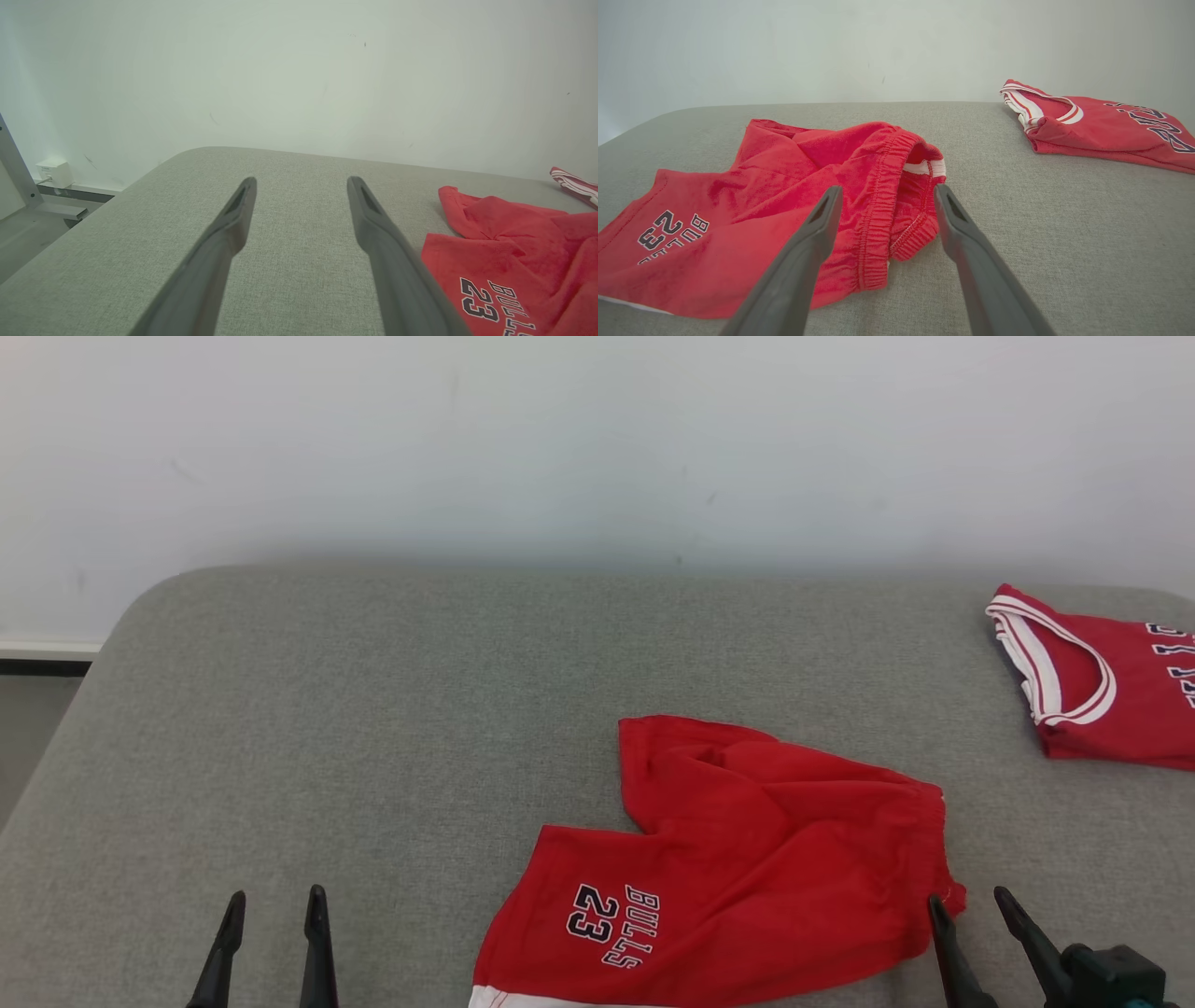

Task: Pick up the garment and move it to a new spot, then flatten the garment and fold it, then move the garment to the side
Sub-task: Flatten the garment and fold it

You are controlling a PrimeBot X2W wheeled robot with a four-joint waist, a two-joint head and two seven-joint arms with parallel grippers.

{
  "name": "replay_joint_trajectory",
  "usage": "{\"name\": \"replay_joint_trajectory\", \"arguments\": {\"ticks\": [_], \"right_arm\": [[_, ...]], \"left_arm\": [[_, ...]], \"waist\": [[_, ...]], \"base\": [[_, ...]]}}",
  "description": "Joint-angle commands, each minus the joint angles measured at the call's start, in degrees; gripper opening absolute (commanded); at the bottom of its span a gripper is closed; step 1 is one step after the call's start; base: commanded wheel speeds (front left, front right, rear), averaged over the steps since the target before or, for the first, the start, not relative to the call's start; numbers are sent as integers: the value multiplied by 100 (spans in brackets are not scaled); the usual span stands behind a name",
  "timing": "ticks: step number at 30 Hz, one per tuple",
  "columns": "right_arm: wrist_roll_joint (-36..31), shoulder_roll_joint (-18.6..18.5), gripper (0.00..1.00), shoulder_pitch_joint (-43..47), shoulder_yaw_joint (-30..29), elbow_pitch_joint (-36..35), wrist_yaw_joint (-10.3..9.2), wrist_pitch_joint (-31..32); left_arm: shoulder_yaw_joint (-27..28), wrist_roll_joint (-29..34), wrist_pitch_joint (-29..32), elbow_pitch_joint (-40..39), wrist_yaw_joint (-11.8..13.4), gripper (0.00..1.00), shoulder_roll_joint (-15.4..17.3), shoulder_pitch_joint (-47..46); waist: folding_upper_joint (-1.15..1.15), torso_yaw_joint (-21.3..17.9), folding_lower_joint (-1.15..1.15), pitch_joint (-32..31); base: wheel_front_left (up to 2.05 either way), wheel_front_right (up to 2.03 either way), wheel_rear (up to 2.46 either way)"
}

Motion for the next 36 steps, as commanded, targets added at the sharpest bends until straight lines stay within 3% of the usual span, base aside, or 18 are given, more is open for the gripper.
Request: {"name": "replay_joint_trajectory", "arguments": {"ticks": [1, 11, 12, 13, 14, 15, 20, 27, 36], "right_arm": [[5, -62, 100, -139, 36, 116, -16, 63], [145, -200, 100, -801, 321, 1067, -16, 256], [165, -201, 74, -837, 361, 1145, -16, 254], [193, -200, 31, -875, 386, 1210, -16, 230], [193, -200, 31, -875, 386, 1210, -16, 230], [244, -197, 0, -904, 434, 1279, -16, 224], [306, -225, 0, -973, 618, 1366, -16, -96], [545, -313, 0, -842, 920, 486, -16, -364], [524, -479, 0, -1321, 986, -111, -16, 131]], "left_arm": [[-34, 28, -17, -8, 10, 100, -11, -46], [-238, -16, -17, 54, 11, 100, -14, -231], [-244, -22, -17, 67, 11, 100, -15, -238], [-245, -24, -17, 74, 11, 100, -14, -241], [-245, -24, -17, 74, 11, 100, -14, -241], [-248, -27, -17, 84, 11, 100, -15, -237], [-238, -28, -17, 116, 11, 100, -15, -158], [-219, -59, -17, 106, 35, 100, -17, -69], [-401, -82, -17, 137, 36, 100, -18, -223]], "waist": [[0, 66, 0, 55], [0, 421, 0, 268], [0, 451, 0, 277], [0, 470, 0, 278], [0, 470, 0, 278], [0, 486, 0, 277], [0, 519, 0, 199], [0, 424, 0, 115], [0, 458, 0, 228]], "base": [[0, 0, 0], [0, 0, 0], [0, 0, 0], [0, 0, 0], [0, 0, 0], [0, 0, 0], [0, 0, 0], [0, 0, 0], [0, 0, 0]]}}
